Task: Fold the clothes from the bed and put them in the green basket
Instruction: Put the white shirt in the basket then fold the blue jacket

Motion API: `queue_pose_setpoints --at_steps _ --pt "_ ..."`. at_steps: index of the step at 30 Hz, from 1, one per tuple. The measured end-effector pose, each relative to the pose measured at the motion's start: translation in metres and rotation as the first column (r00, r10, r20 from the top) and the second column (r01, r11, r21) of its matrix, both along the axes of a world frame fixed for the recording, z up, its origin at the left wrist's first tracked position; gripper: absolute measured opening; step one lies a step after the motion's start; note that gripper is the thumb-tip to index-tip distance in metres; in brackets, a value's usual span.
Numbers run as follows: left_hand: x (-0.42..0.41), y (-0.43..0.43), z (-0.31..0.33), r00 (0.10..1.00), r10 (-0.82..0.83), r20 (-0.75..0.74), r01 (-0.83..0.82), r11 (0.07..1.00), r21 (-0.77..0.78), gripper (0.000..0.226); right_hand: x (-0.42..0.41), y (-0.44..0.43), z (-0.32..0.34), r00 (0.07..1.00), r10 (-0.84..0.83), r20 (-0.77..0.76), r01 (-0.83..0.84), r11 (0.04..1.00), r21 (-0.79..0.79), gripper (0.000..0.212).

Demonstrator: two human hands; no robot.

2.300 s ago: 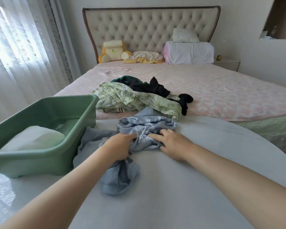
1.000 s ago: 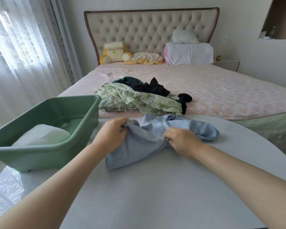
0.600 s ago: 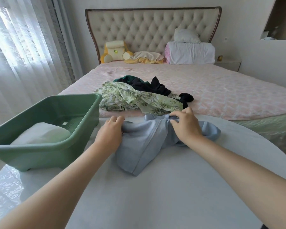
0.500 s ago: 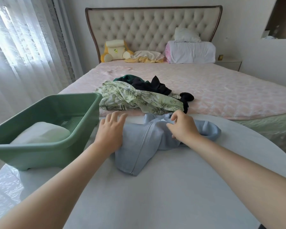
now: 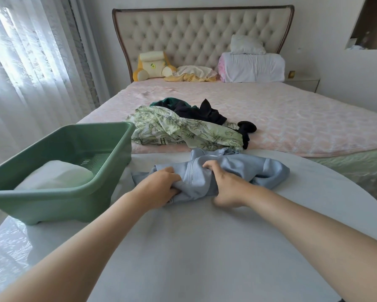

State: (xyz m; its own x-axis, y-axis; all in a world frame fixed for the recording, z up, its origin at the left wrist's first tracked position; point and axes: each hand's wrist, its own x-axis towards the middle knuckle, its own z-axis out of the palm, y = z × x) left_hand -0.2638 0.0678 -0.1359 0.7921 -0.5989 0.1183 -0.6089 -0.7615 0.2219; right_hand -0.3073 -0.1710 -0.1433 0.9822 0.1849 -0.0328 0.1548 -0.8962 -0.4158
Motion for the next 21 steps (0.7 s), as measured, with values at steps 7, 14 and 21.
queue_pose_setpoints --at_steps 7,14,21 --pt "-0.011 -0.007 0.048 0.942 0.149 -0.299 -0.286 0.822 -0.491 0.020 0.004 0.004 -0.002 0.970 -0.009 0.242 -0.012 0.996 0.087 0.086" --pt "-0.026 0.003 0.064 0.640 -0.302 -0.707 -0.626 0.328 -0.707 0.028 0.003 0.006 0.007 0.904 -0.253 0.345 0.074 0.887 0.456 0.041" --pt "-0.023 0.008 0.044 0.866 0.146 -0.478 -0.221 0.969 -0.105 0.044 -0.013 -0.016 0.026 0.959 -0.230 0.166 0.162 0.925 0.343 0.041"
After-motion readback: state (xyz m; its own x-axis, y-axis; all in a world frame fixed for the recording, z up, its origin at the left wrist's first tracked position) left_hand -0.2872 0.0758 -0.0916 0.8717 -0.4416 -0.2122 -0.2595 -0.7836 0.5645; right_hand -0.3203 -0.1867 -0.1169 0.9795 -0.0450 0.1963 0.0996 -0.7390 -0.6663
